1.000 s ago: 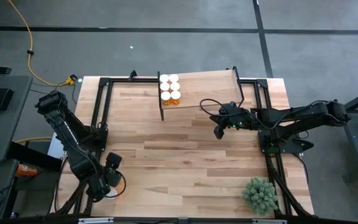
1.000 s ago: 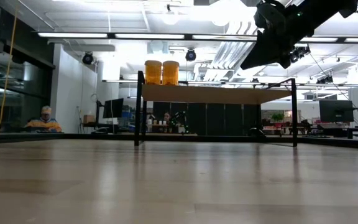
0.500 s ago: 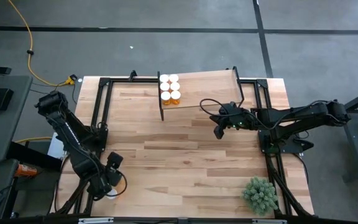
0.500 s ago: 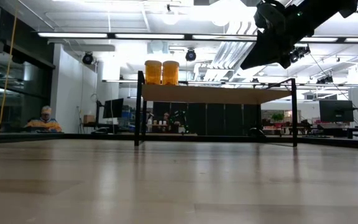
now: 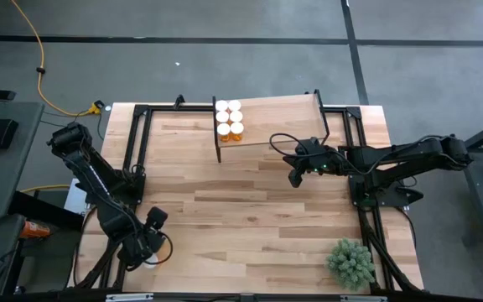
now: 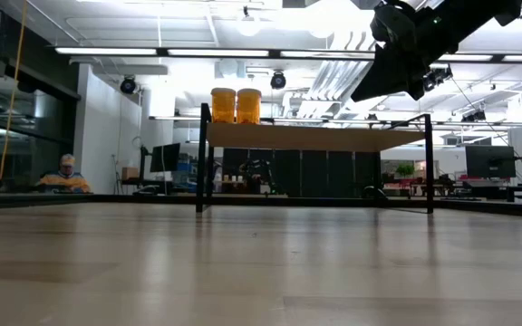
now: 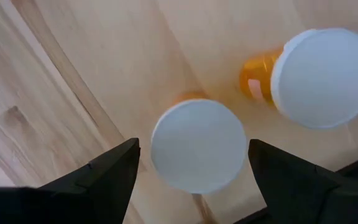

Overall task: Pick and place medicine bottles onto shelf by color
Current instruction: Put the orange pill bottle on the shelf

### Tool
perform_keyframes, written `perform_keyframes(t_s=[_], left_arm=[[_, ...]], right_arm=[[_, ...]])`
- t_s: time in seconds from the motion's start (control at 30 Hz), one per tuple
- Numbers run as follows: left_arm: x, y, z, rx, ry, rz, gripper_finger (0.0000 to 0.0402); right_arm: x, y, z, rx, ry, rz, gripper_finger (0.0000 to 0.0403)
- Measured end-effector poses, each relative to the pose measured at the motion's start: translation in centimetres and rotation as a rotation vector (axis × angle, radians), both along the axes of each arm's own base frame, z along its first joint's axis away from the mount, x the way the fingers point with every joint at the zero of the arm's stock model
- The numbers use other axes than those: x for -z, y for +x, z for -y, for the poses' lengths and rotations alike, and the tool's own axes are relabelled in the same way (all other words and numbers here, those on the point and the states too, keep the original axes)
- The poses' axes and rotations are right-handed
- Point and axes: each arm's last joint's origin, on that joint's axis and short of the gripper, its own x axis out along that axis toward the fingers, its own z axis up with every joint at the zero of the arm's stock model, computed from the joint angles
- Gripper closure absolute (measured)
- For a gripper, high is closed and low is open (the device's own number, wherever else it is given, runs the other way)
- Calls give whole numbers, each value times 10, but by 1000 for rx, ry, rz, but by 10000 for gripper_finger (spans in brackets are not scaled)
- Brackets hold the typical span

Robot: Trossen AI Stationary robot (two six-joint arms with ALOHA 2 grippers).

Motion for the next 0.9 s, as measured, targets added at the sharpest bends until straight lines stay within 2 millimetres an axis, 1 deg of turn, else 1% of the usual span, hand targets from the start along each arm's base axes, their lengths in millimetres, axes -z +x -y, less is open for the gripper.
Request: perform_keyframes(t_s=[0.17,0.3,0.73,0.9], left_arm=[[-1,4,3,26,-21,56,109],[-1,4,3,58,-15,55,116],[-1,3,1,76,10,51,185],[-1,3,1,76,10,52,195]], right_arm=[[0,0,0,0,-1,0,402],[0,0,0,-1,-2,-1,402],[1,-1,0,-1,-3,-17,402],[1,-1,0,-1,-3,-18,402]])
